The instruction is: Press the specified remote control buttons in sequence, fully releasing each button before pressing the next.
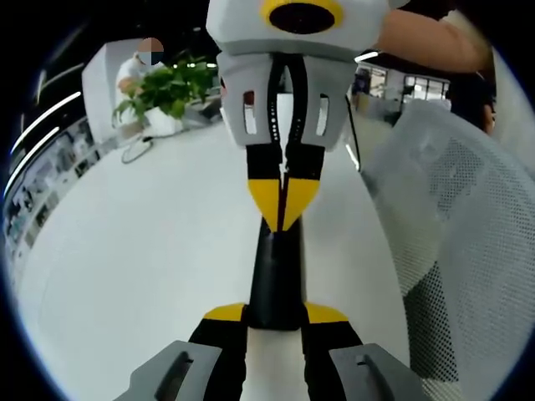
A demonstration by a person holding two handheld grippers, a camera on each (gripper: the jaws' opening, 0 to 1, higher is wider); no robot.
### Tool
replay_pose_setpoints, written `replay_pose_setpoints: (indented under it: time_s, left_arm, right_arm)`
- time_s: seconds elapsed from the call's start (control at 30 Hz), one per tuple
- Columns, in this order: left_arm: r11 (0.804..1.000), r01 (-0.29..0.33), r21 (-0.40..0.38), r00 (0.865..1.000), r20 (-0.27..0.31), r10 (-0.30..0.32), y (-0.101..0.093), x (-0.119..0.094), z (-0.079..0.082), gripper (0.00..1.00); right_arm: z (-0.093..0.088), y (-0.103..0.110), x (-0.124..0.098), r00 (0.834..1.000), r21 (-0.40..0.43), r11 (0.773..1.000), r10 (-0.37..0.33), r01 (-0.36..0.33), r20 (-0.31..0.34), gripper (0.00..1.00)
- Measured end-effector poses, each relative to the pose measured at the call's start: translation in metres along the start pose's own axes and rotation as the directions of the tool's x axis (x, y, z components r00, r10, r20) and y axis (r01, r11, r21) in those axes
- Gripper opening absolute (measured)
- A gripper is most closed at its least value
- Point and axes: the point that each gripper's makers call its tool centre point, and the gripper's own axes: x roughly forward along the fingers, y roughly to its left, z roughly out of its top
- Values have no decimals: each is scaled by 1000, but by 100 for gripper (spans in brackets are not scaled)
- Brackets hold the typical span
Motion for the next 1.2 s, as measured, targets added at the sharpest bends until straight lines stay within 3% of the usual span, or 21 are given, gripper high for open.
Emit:
replay_pose_setpoints:
  time_s: [0.63, 1.2]
  left_arm:
    - [1000, 2, -3, 1000, 5, -2, -1, -1, 1, 23]
    - [1000, -1, -10, 1000, 2, 1, 1, 0, 0, 23]
  right_arm:
    - [-1, -1, 9, 999, -22, 1000, 21, -21, -27, 0]
    - [-3, -3, 9, 1000, 1, 1000, 10, -10, -8, 0]
